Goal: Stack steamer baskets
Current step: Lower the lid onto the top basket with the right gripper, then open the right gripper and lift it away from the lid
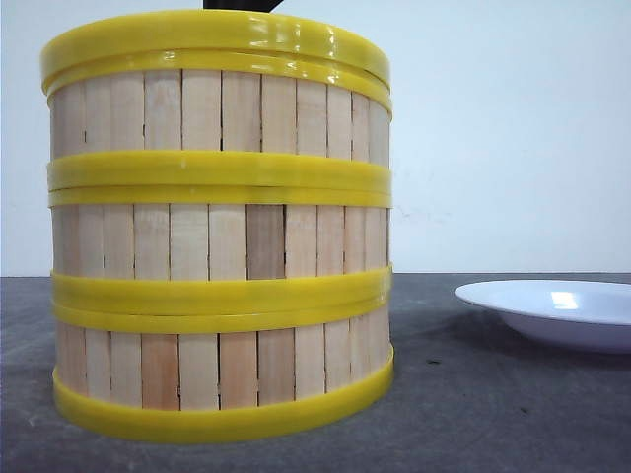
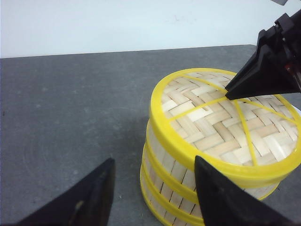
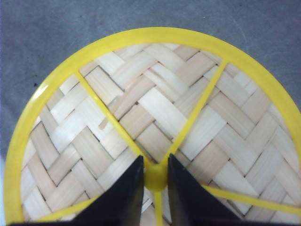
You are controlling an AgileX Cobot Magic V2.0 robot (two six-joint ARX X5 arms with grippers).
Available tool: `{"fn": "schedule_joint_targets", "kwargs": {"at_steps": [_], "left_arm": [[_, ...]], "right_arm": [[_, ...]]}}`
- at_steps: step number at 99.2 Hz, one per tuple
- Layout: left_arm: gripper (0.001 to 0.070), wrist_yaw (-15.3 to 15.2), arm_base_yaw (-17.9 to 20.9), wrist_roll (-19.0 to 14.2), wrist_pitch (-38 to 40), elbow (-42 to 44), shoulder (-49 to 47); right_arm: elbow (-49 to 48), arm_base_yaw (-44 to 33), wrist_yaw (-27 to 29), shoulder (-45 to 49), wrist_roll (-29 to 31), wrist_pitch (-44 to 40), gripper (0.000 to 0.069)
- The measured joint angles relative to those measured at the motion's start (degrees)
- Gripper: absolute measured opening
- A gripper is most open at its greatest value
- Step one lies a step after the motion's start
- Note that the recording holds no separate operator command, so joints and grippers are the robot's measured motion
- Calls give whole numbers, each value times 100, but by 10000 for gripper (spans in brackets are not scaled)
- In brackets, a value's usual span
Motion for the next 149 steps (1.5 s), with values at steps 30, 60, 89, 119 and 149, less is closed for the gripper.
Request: {"fn": "schedule_joint_targets", "kwargs": {"at_steps": [30,60,89,119,149], "left_arm": [[315,0,0,0,2,0,0],[315,0,0,0,2,0,0],[315,0,0,0,31,0,0],[315,0,0,-7,269,0,0],[315,4,0,-15,595,0,0]], "right_arm": [[2,-48,-26,24,-4,-74,56],[17,-66,2,39,-59,52,386],[15,-70,129,-195,-179,313,444],[55,-20,1117,-2168,-297,669,444],[-597,-20,2127,-4076,-323,691,444]]}}
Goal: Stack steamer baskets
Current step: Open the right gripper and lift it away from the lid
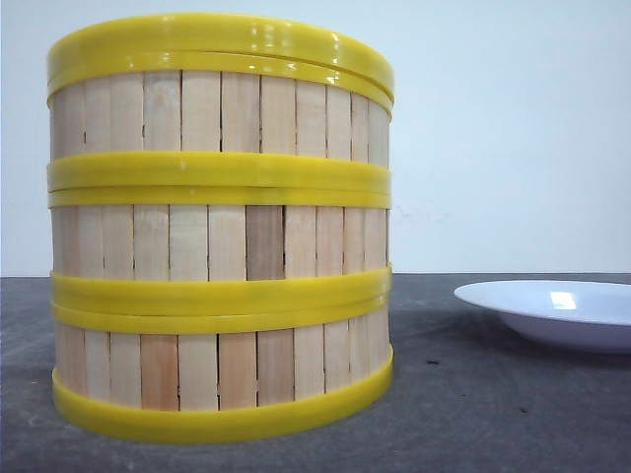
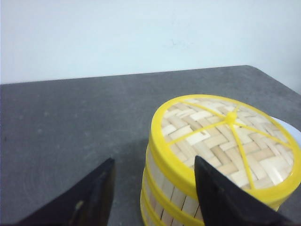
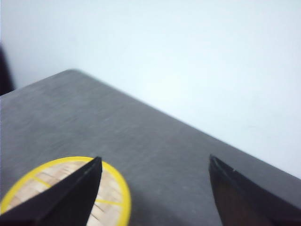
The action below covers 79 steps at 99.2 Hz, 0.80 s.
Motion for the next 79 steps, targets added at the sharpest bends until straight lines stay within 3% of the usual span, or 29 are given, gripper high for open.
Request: {"fn": "schedule_joint_targets", "kwargs": {"at_steps": [19,48,61,79], "left_arm": [[315,238,0,0,597,-223,0],[315,494,0,-46,780,-1099,7],[315,494,0,-50,780,-1174,7],[294,494,0,-50,793,-1174,7]], "right_arm": [[-1711,0,420,-1464,87,496,444],[-4500,4,448,-3272,669,776,444],[-5066,4,448,-3530,892,789,444],[-5115,4,450,-3517,1038,1014,425]]}}
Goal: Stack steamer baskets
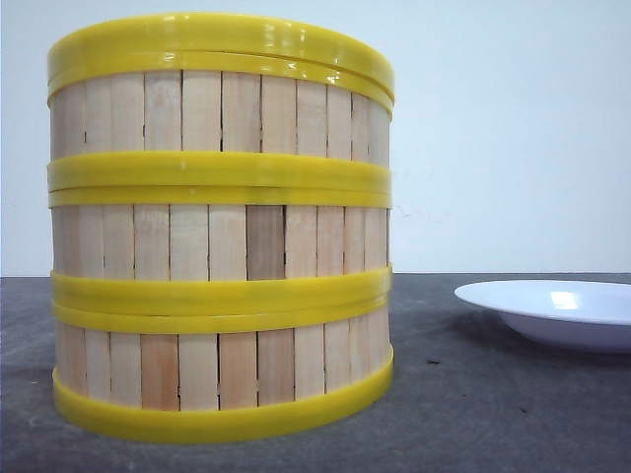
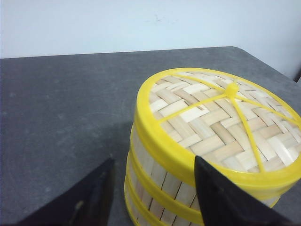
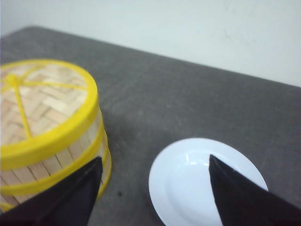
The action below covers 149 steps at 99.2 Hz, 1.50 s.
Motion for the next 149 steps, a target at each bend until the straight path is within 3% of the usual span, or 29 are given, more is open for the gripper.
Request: {"fn": "schedule_joint_targets", "kwargs": {"at_steps": [5,12,18,26,111,126,136,149], "left_arm": [[207,0,0,2,-2,0,0],[81,0,0,-20,-2,0,0],[43,0,0,-22,-2,0,0],[30,0,0,-28,-2,0,0],[29,-24,0,-76,-7,0,0],[29,-74,118,240,79,0,-46],[29,-323,236,470,409,-92,-90],[29,-940,424,538,1067,-577,-264]], "right_arm": [[0,9,0,-7,4,103,350],[0,11,-2,-7,-4,184,161],[0,11,-2,-7,-7,208,68],[0,11,-2,-7,-4,236,24],[0,11,-2,-7,-4,245,8],[0,11,-2,-7,-4,245,8],[0,11,-2,-7,-4,245,8],[0,11,-2,-7,-4,245,8]]}}
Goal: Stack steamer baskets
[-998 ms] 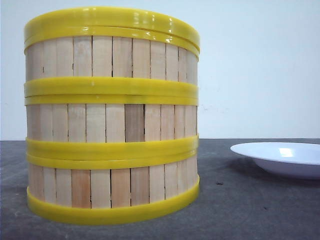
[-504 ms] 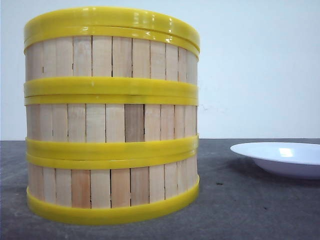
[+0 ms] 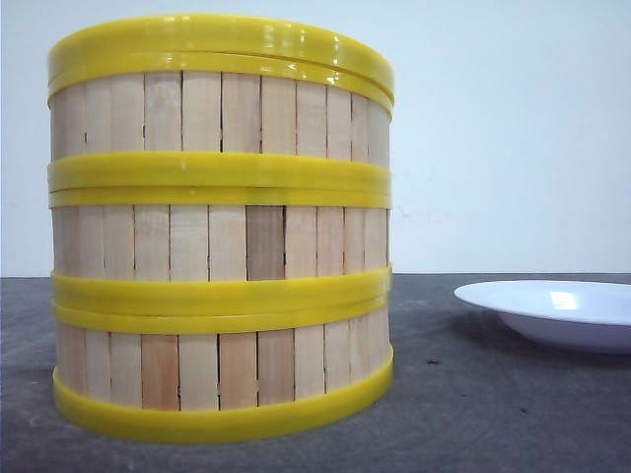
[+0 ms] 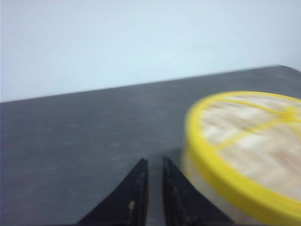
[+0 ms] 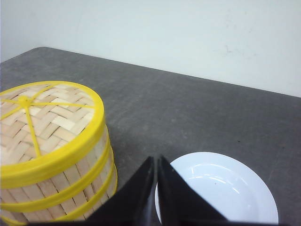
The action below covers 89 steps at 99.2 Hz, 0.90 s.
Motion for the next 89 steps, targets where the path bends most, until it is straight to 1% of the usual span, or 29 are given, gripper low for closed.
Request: {"fn": "schedule_joint_targets", "kwargs": {"at_steps": [8,21,25,28,35,63,76,89], "left_arm": [[29,-339,109,-17,343,-413,-212],[29,-1034,223,-98,848,-1158,-647],[29,-1191,247,-116,1008,-1397,-758],[29,-1246,264,-138,1102,-1569,-835],[29,-1309,293,-164,1231,-1943,-977],[29,-1314,378,-173,1587,-3112,-1335],[29,-1316,378,-175,1773,-3480,-1563],[29,-1316,380,-168,1799,-3482,-1661]], "right_arm": [[0,0,0,0,0,0,8],[0,0,0,0,0,0,8],[0,0,0,0,0,0,8],[0,0,0,0,0,0,8],[0,0,0,0,0,2,8],[0,0,0,0,0,0,8],[0,0,0,0,0,2,8],[0,0,0,0,0,2,8]]}}
